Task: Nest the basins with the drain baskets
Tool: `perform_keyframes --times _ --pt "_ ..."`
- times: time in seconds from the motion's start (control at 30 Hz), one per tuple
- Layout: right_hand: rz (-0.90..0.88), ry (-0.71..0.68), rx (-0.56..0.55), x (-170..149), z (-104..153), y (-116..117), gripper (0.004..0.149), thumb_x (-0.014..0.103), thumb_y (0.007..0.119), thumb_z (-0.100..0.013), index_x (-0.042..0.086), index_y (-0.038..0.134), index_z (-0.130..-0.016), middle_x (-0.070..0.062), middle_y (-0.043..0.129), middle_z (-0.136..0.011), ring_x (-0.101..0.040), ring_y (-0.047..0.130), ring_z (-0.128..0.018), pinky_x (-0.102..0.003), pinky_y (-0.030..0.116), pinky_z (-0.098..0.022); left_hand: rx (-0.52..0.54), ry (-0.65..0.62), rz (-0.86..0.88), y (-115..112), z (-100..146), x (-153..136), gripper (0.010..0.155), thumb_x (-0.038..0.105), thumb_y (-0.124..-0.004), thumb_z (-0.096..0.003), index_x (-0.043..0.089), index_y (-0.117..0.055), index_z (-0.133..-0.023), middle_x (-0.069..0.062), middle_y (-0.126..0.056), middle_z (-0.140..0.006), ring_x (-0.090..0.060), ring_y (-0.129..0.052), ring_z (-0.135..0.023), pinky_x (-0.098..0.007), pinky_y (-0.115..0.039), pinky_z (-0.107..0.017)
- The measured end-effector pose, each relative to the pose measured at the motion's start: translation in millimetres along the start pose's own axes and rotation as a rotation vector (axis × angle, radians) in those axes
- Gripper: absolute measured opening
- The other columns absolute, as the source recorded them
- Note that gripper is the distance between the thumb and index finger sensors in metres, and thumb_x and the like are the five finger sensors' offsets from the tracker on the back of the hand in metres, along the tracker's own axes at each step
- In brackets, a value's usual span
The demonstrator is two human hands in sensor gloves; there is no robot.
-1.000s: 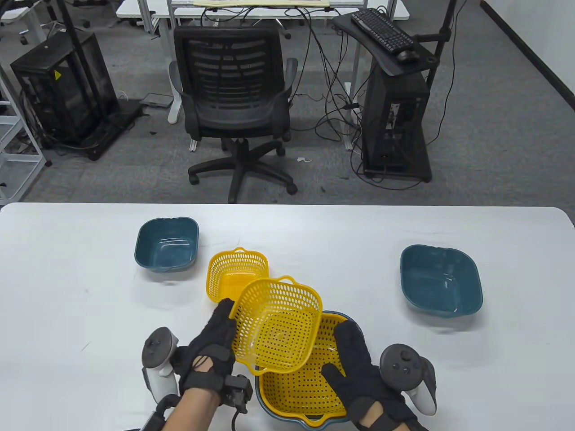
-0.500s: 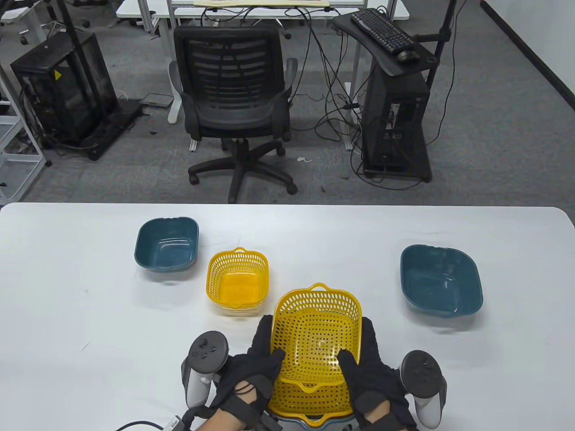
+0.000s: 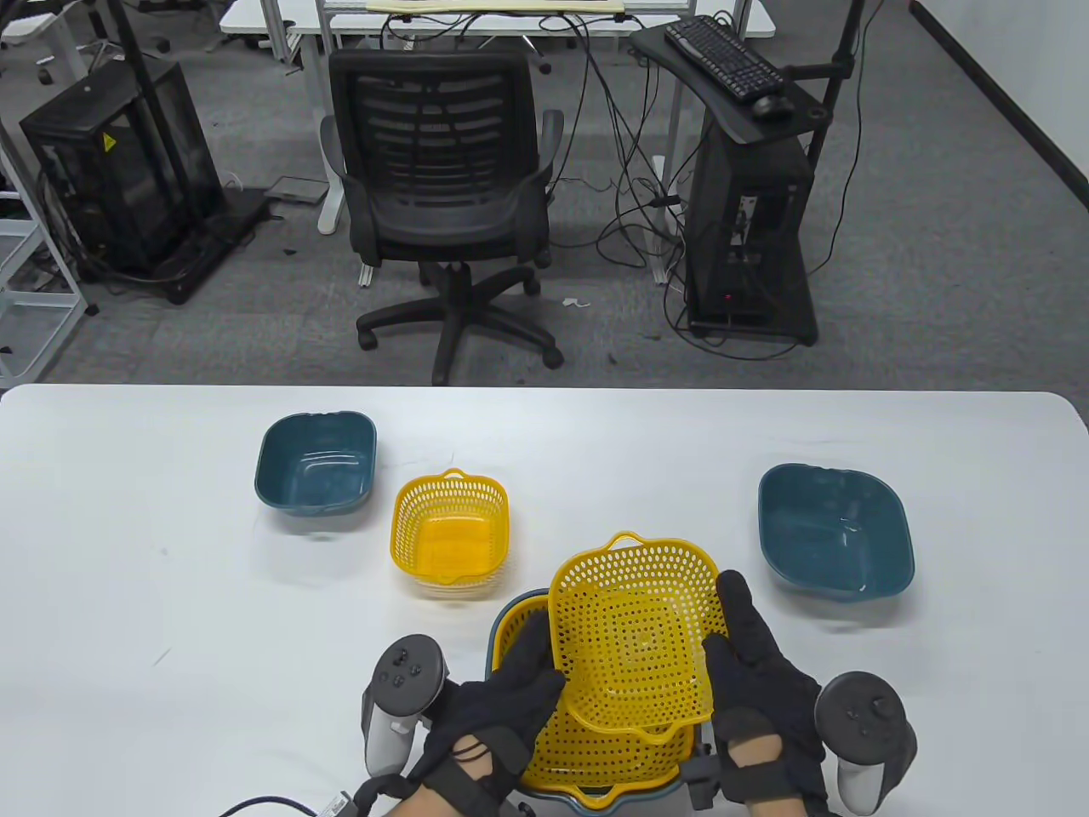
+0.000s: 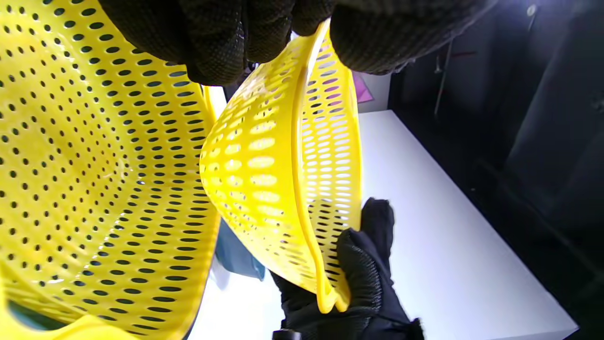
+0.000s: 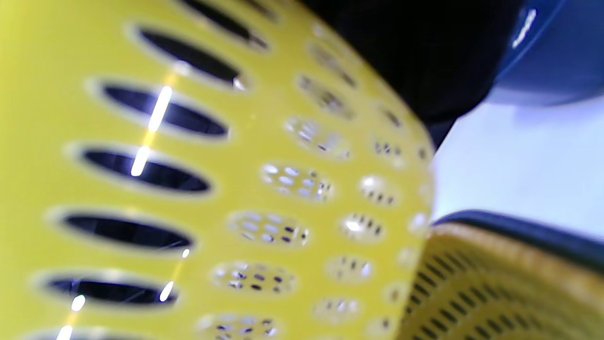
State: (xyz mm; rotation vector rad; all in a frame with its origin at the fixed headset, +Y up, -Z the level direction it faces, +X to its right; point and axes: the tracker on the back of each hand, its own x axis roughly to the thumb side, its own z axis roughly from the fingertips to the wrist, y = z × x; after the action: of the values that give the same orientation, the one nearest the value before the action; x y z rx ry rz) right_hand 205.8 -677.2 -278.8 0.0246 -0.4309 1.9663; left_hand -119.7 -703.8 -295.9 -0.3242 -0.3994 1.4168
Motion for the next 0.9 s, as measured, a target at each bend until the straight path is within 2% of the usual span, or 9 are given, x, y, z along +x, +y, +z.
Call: perform_keyframes --times 0.07,0.17,0.37,0.43,0.57,0.67,0.77,0.9 --pt "0.022 0.007 -0.011 -1 -6 -8 0.05 0.028 0.079 -0.05 0.042 0.065 -0.096 -0.013 0.074 -0.101 -0.046 0.091 -0.077 -0.057 0.083 -0.049 0.006 -0.006 -0.009 6 0 2 0.072 0.041 -0.07 -0.0534 0.019 -0.037 -0.113 -0.015 -0.047 -0.114 -0.041 -0.067 -0.101 -0.053 -0.061 -0.07" --pt "0.11 -0.003 -0.046 -3 -21 -27 0.047 0.027 0.081 -0.049 0.044 0.071 -0.092 -0.012 0.076 -0.1 -0.046 0.093 -0.075 -0.057 0.084 -0.049 0.071 0.007 0.008 22 2 3 0.071 0.042 -0.07 -0.0534 0.019 -0.039 -0.113 -0.015 -0.048 -0.114 -0.042 -0.066 -0.102 -0.053 -0.06 -0.07" --pt "0.291 0.025 -0.144 -15 -68 -66 0.045 0.025 0.084 -0.047 0.043 0.078 -0.088 -0.011 0.08 -0.098 -0.043 0.098 -0.071 -0.055 0.086 -0.046 0.25 0.051 0.038 65 11 2 0.07 0.043 -0.07 -0.0532 0.019 -0.044 -0.113 -0.015 -0.051 -0.114 -0.042 -0.067 -0.101 -0.053 -0.06 -0.07" --pt "0.375 0.042 -0.162 -23 -87 -77 0.044 0.025 0.083 -0.047 0.042 0.08 -0.088 -0.01 0.081 -0.098 -0.043 0.098 -0.071 -0.055 0.087 -0.046 0.271 0.069 0.057 74 11 -2 0.07 0.043 -0.07 -0.0532 0.019 -0.043 -0.113 -0.015 -0.051 -0.114 -0.041 -0.067 -0.101 -0.053 -0.06 -0.07" --pt "0.44 0.086 -0.233 -44 -122 -101 0.043 0.024 0.083 -0.047 0.04 0.084 -0.087 -0.01 0.081 -0.098 -0.042 0.099 -0.069 -0.055 0.087 -0.045 0.269 0.102 0.096 78 8 -13 0.07 0.043 -0.07 -0.0532 0.019 -0.044 -0.113 -0.015 -0.051 -0.114 -0.042 -0.066 -0.101 -0.053 -0.06 -0.07" --pt "0.471 0.143 -0.276 -60 -143 -116 0.042 0.024 0.082 -0.046 0.038 0.086 -0.086 -0.007 0.081 -0.098 -0.041 0.095 -0.075 -0.056 0.083 -0.05 0.252 0.116 0.094 76 6 -17 0.07 0.043 -0.07 -0.0532 0.019 -0.044 -0.113 -0.015 -0.051 -0.114 -0.041 -0.066 -0.101 -0.053 -0.06 -0.07" --pt "0.508 0.219 -0.282 -83 -158 -127 0.044 0.025 0.081 -0.047 0.038 0.082 -0.088 -0.003 0.081 -0.099 -0.042 0.085 -0.084 -0.062 0.073 -0.057 0.239 0.124 0.088 75 4 -19 0.07 0.043 -0.07 -0.0533 0.019 -0.044 -0.113 -0.015 -0.051 -0.114 -0.042 -0.065 -0.102 -0.053 -0.059 -0.07" --pt "0.534 0.301 -0.268 -115 -162 -130 0.046 0.024 0.082 -0.046 0.037 0.08 -0.09 -0.002 0.082 -0.099 -0.042 0.079 -0.089 -0.067 0.066 -0.06 0.206 0.149 0.07 74 2 -22 0.07 0.043 -0.07 -0.0533 0.019 -0.043 -0.113 -0.015 -0.049 -0.114 -0.043 -0.061 -0.103 -0.054 -0.057 -0.071"
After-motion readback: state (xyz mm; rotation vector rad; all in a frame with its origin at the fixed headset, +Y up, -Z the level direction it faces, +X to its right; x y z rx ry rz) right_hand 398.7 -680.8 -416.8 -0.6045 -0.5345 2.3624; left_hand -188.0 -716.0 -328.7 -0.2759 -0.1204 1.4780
